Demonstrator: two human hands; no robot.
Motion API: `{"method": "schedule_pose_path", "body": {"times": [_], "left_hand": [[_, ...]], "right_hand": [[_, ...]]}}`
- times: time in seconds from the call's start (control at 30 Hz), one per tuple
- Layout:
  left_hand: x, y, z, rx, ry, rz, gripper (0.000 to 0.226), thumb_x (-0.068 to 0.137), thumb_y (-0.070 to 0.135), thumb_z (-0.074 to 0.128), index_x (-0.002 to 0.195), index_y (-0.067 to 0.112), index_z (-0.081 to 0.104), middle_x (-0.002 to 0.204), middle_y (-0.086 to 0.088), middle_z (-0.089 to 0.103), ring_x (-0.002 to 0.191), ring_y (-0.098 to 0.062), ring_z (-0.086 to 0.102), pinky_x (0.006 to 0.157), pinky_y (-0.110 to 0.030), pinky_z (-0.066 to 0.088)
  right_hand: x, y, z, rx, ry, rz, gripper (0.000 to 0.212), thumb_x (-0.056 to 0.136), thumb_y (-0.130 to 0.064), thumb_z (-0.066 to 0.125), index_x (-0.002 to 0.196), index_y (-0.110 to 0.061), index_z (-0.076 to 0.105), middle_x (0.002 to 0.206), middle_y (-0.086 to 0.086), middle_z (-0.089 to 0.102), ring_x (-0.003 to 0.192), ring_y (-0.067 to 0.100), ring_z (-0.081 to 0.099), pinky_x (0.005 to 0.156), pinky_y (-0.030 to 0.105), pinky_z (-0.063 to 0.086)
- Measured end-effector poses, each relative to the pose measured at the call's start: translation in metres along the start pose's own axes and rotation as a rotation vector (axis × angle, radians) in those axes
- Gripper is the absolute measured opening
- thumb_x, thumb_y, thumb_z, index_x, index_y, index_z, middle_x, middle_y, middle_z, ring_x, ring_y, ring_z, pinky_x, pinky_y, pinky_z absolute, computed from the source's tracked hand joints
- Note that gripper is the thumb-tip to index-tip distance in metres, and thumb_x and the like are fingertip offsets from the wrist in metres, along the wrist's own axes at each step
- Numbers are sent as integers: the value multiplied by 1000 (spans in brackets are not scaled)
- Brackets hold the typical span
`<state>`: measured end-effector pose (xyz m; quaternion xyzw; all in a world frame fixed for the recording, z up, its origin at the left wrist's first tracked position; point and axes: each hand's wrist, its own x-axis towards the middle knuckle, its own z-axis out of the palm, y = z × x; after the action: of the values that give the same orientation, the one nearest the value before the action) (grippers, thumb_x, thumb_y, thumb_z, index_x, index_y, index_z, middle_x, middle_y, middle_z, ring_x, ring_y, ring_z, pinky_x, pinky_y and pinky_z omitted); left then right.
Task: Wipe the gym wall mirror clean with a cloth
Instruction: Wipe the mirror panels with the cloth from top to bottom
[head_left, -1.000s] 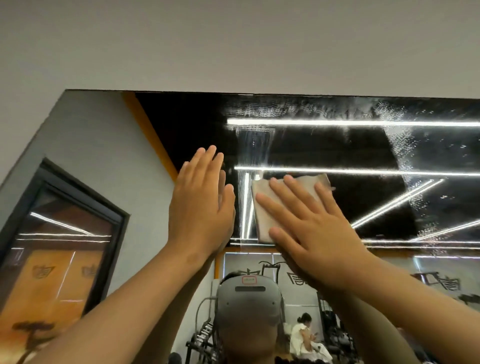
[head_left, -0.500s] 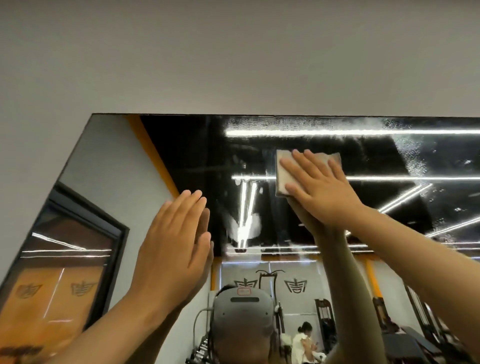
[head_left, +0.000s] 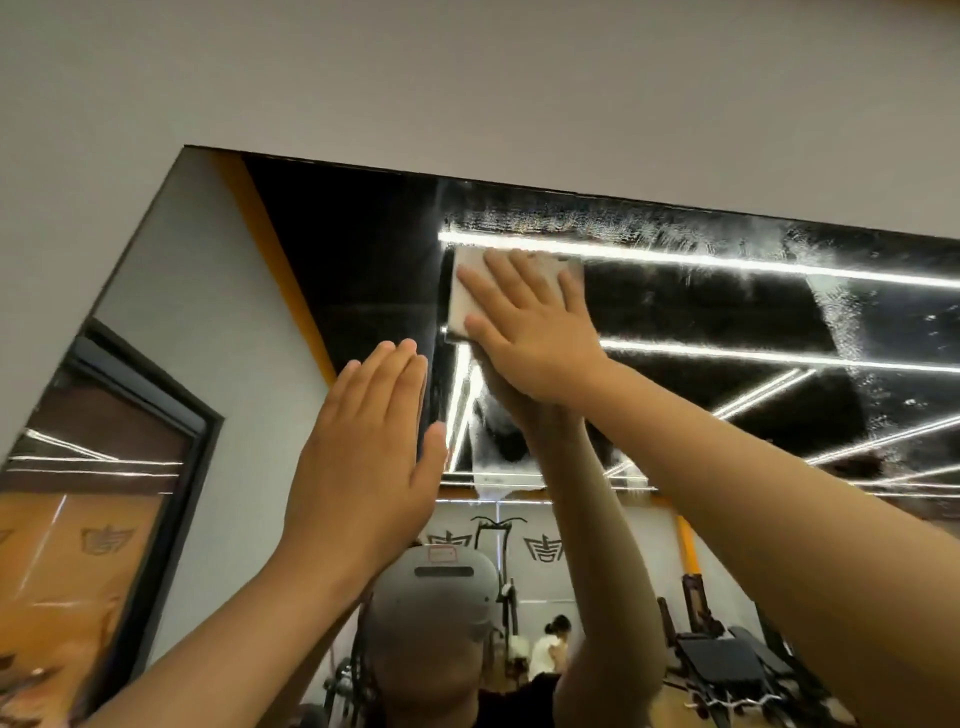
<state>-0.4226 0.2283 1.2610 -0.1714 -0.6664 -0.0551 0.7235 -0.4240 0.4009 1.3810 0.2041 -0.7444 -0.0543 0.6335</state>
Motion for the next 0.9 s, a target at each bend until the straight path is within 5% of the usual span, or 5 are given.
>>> {"method": "schedule_pose_path", "body": {"times": [0.3, 0.53, 0.67, 0.9], "left_hand": [[2, 1, -4, -100, 15, -17, 58, 98, 34, 28, 150, 12, 39, 158, -3, 35, 149, -14, 23, 124, -36, 14], [3, -3, -2, -114, -3, -26, 57, 97, 34, 29, 150, 14, 39, 158, -1, 36, 149, -14, 24, 124, -40, 19], [4, -4, -1, -85, -6, -12, 62, 97, 39, 22, 151, 14, 37, 158, -3, 34, 149, -17, 25, 123, -42, 20], [2, -4, -5, -105, -5, -13, 56, 100, 33, 23, 149, 11, 39, 157, -6, 36, 148, -17, 26, 124, -39, 17]], "right_hand": [[-90, 10, 11, 14, -19, -189, 58, 99, -56, 6, 155, -44, 5, 166, -13, -1, 151, 6, -14, 121, 43, -12], [-106, 86, -6, 96, -14, 201, 50, 98, -57, 6, 146, -53, -7, 165, -14, -8, 150, 5, -16, 122, 41, -12], [-89, 65, -3, 85, 20, 394, 52, 107, -44, 15, 156, -40, 0, 166, -8, -10, 151, 13, -15, 121, 49, -10], [-105, -53, 31, 35, 102, 12, 57, 103, -47, 14, 158, -34, 16, 167, -1, 10, 153, 20, -1, 120, 52, -8]]}}
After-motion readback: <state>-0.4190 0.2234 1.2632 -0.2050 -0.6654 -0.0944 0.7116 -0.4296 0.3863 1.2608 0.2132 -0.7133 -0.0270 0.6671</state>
